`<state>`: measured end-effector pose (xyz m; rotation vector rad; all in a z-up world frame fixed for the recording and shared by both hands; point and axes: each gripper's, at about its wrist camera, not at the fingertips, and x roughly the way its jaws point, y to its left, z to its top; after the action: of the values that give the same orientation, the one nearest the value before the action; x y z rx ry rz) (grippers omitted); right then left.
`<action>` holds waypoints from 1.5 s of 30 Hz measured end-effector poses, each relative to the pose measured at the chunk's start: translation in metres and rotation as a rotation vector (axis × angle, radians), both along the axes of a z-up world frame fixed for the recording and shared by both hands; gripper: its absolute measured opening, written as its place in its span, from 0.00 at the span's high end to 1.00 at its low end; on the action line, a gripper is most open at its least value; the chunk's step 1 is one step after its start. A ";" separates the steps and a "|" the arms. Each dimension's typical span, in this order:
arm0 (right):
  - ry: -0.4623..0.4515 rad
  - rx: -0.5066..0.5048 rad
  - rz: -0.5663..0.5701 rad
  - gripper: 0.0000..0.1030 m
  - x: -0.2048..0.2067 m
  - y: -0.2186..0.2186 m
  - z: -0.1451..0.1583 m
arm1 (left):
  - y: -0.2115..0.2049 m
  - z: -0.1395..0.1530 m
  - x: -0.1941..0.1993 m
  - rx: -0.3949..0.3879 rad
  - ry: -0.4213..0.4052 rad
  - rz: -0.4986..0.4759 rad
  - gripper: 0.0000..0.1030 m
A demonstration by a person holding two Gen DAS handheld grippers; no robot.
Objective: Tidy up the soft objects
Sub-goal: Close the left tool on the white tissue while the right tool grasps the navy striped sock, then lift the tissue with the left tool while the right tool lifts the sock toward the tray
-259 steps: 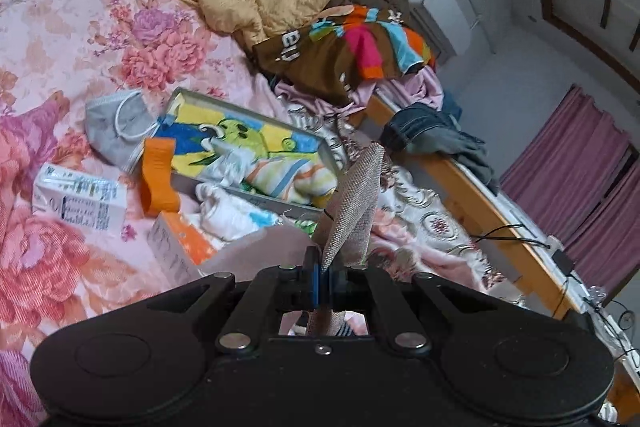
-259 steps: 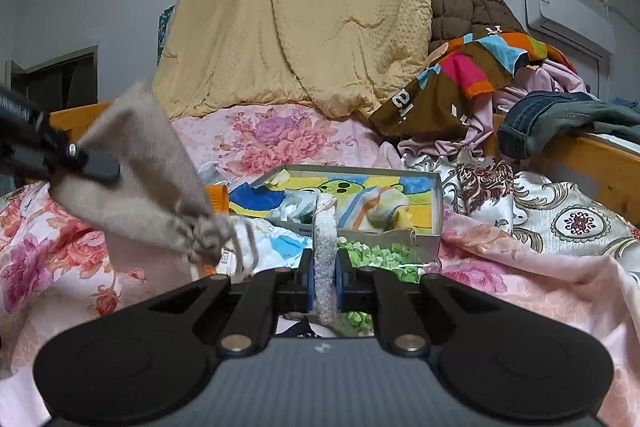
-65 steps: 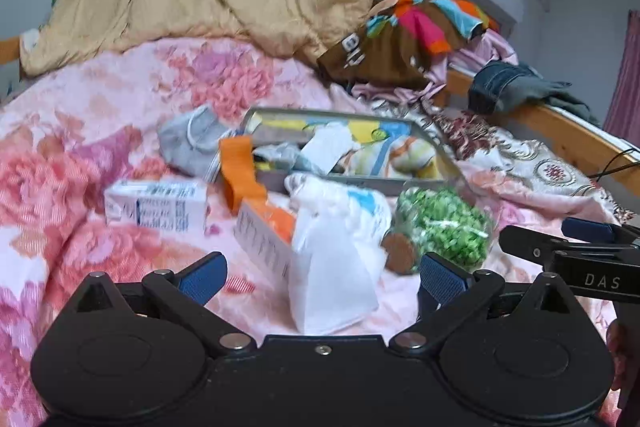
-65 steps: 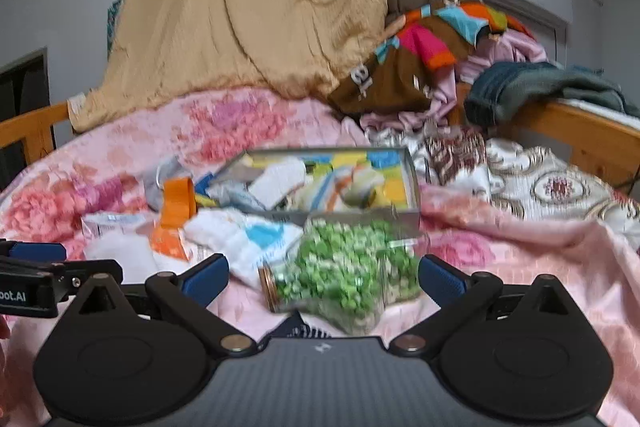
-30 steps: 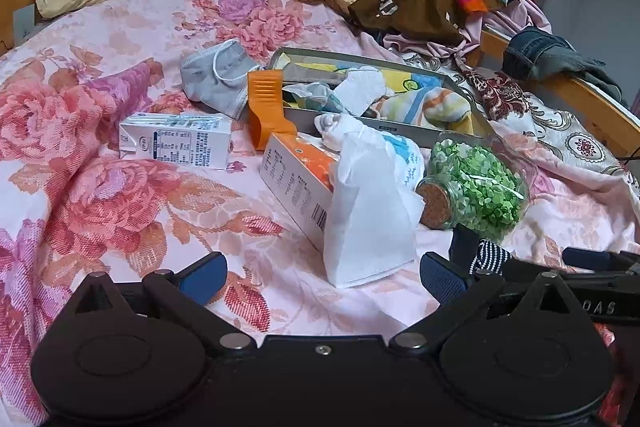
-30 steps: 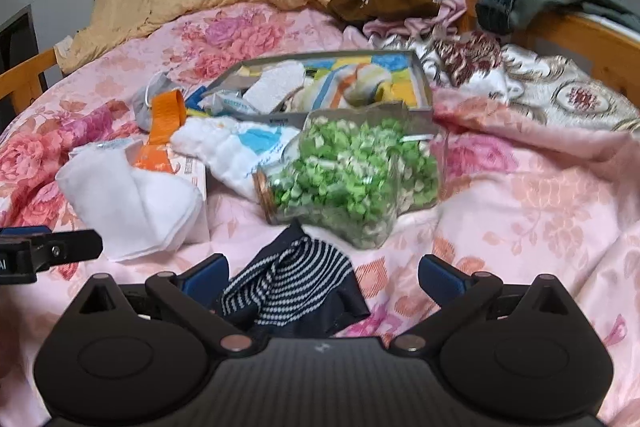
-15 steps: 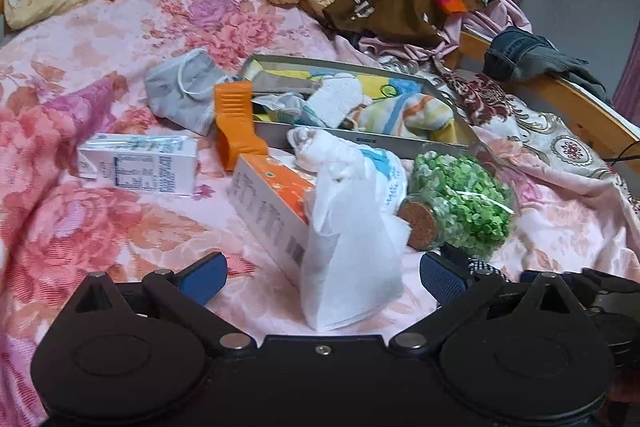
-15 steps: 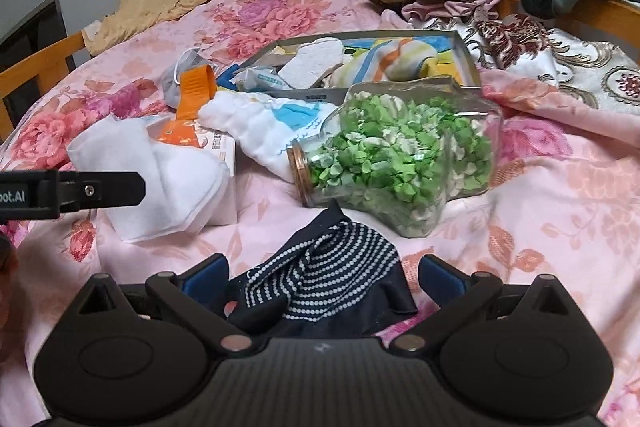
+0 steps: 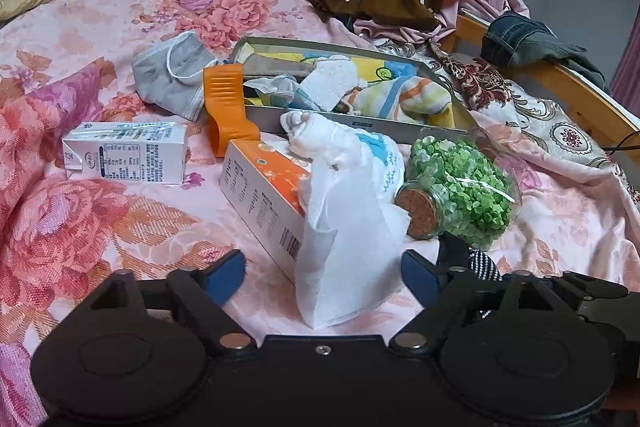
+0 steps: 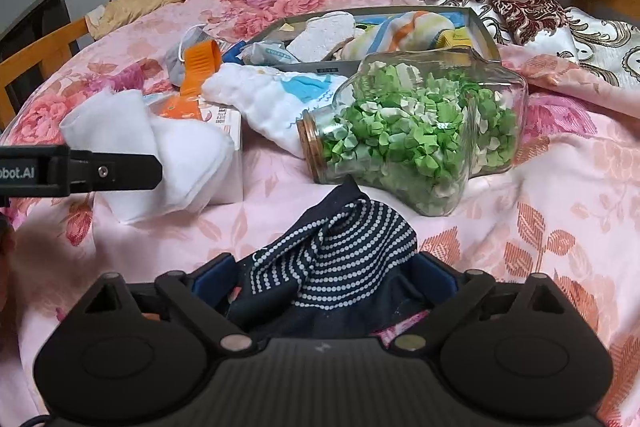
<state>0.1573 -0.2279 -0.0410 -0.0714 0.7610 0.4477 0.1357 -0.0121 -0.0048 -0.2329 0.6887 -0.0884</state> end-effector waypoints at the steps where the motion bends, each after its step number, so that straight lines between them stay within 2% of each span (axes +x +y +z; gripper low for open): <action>1: 0.001 -0.001 0.001 0.08 0.000 0.001 0.000 | -0.001 0.000 0.000 0.001 0.004 -0.003 0.21; 5: 0.006 0.003 0.018 0.15 -0.001 0.003 0.001 | -0.004 -0.002 -0.002 0.015 0.006 -0.003 0.25; 7: 0.011 0.006 0.032 0.20 -0.002 0.004 0.002 | -0.004 -0.002 -0.002 0.016 0.006 -0.003 0.31; 9: 0.010 -0.001 0.042 0.26 -0.002 0.006 0.001 | -0.004 -0.004 -0.003 0.012 0.013 0.001 0.44; 16: 0.009 -0.001 0.048 0.39 -0.003 0.007 0.001 | -0.004 -0.005 -0.005 0.008 0.016 0.007 0.60; 19: 0.005 -0.003 0.046 0.50 -0.003 0.007 0.001 | -0.004 -0.004 -0.006 0.001 0.011 0.004 0.68; 23: 0.022 0.025 0.049 0.74 -0.001 0.005 0.001 | -0.006 -0.005 -0.009 -0.009 0.008 0.000 0.82; 27: 0.037 0.055 0.058 0.86 -0.001 0.004 0.001 | -0.007 -0.006 -0.012 -0.015 -0.002 0.010 0.93; 32: 0.011 0.068 0.075 0.95 -0.006 0.006 0.004 | -0.009 -0.005 -0.019 -0.017 -0.025 -0.005 0.97; 39: -0.093 0.062 0.122 0.96 -0.022 0.011 0.017 | -0.023 0.001 -0.030 0.033 -0.064 -0.063 0.97; 45: -0.184 0.082 0.133 0.96 -0.032 0.010 0.028 | -0.023 0.003 -0.033 0.050 -0.083 -0.073 0.97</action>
<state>0.1258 -0.2175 -0.0133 -0.0851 0.5582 0.5899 0.1024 -0.0354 -0.0014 -0.1556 0.6163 -0.1500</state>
